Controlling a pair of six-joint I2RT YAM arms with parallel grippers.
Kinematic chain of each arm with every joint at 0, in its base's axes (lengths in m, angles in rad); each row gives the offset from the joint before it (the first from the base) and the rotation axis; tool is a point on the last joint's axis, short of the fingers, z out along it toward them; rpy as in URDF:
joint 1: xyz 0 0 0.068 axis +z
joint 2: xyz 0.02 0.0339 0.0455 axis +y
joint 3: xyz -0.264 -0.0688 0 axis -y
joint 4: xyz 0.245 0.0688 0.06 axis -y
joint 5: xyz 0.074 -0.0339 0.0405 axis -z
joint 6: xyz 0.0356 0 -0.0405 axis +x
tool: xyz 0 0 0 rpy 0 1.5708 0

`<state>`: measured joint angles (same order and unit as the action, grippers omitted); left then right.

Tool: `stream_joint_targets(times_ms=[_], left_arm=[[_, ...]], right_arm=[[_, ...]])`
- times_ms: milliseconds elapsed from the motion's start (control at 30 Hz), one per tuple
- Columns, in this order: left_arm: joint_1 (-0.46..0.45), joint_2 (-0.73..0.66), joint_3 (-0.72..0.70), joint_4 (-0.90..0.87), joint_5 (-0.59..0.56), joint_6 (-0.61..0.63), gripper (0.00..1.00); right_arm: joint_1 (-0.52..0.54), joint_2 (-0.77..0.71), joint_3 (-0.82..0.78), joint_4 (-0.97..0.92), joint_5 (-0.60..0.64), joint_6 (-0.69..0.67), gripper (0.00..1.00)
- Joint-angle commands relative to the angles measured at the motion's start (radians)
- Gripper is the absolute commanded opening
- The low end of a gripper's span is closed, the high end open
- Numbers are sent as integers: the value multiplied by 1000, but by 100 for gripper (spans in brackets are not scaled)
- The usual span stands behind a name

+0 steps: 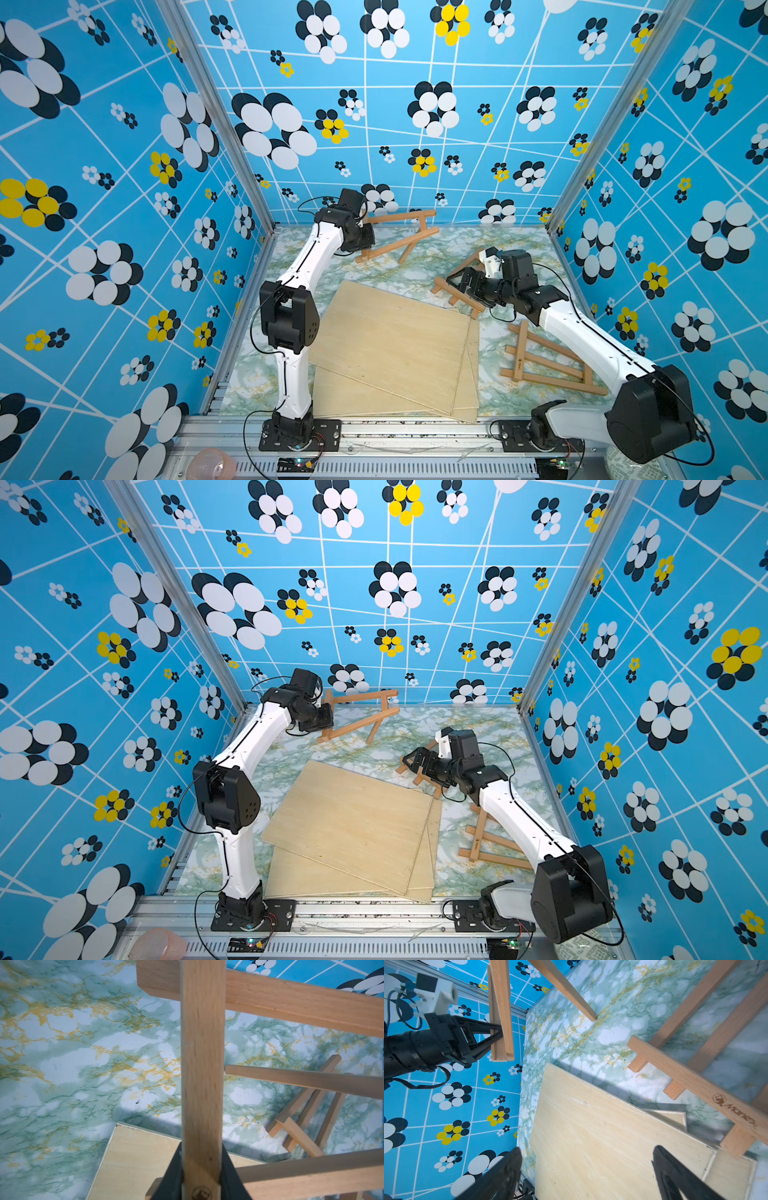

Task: Assemble the easel
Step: Pick up the easel at the center of the board, then place the easel at the corner of the board.

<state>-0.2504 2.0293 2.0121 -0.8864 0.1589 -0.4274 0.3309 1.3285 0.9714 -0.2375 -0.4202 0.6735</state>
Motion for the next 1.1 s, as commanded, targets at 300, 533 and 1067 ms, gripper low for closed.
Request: stream_joint_targets(times_ms=[300, 533, 1067], left_arm=[[39, -108, -107, 121, 163, -124, 0], [112, -148, -292, 280, 220, -146, 0], [337, -175, -773, 955, 459, -283, 0]], right_arm=[[155, 254, 164, 239, 120, -156, 99], [180, 349, 232, 273, 84, -105, 100], [192, 352, 228, 205, 100, -138, 99]])
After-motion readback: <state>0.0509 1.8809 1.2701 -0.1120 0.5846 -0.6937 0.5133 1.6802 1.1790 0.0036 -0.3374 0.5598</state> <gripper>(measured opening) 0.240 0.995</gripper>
